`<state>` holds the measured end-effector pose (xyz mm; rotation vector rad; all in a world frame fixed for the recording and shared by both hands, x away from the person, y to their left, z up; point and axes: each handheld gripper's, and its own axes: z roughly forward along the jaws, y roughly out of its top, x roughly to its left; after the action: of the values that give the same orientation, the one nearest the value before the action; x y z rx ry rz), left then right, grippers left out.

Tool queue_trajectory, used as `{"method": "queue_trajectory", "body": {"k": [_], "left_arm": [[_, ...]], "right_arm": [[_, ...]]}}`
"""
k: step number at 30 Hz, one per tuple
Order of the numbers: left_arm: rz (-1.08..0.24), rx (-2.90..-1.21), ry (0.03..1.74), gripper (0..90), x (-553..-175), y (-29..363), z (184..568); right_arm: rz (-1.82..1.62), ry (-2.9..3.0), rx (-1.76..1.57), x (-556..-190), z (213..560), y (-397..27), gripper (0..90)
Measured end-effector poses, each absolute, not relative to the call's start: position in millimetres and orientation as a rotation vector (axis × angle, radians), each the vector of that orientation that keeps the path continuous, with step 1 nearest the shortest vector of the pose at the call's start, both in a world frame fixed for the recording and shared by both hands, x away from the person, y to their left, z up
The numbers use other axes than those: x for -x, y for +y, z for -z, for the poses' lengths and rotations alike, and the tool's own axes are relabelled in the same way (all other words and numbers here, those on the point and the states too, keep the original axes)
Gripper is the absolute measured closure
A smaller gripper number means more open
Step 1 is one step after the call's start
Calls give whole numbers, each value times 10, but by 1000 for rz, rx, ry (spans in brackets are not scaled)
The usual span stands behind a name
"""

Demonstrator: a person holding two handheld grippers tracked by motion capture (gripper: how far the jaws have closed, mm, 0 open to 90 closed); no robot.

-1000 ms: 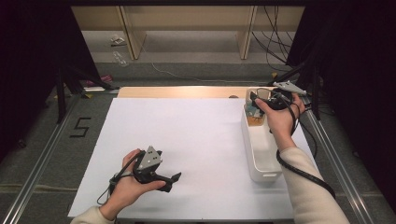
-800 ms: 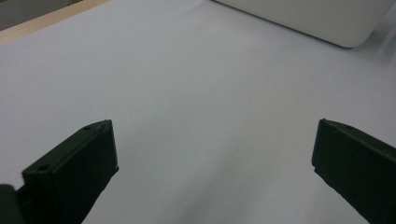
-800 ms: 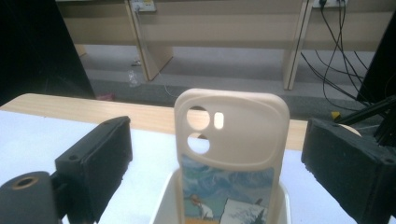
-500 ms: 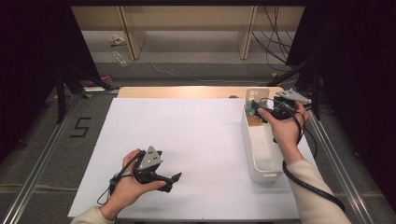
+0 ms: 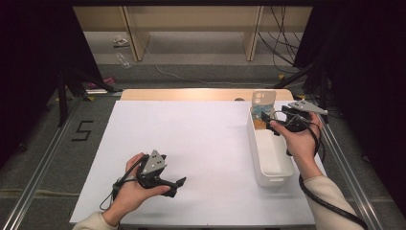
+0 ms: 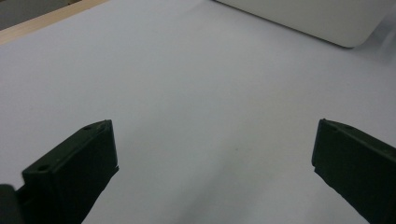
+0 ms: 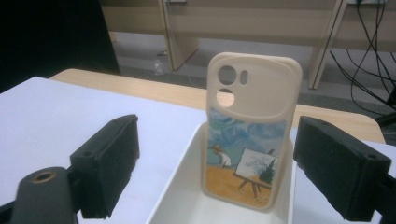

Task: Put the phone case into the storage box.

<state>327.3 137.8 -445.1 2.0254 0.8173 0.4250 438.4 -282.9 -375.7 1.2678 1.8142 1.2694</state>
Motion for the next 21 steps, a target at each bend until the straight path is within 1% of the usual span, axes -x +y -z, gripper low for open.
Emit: {"method": "queue_trajectory", "body": {"k": [11,21], "left_arm": [[-425,-2022,823,0,-3278,1387,4448],[-428,-2020,824,0,-3278,1393,4445]], "right_arm": [[-1324,1860,-1185,-4184,3762,-2870,153],[-1350,1906,-1153,-4086,3824,-2896,154]]}}
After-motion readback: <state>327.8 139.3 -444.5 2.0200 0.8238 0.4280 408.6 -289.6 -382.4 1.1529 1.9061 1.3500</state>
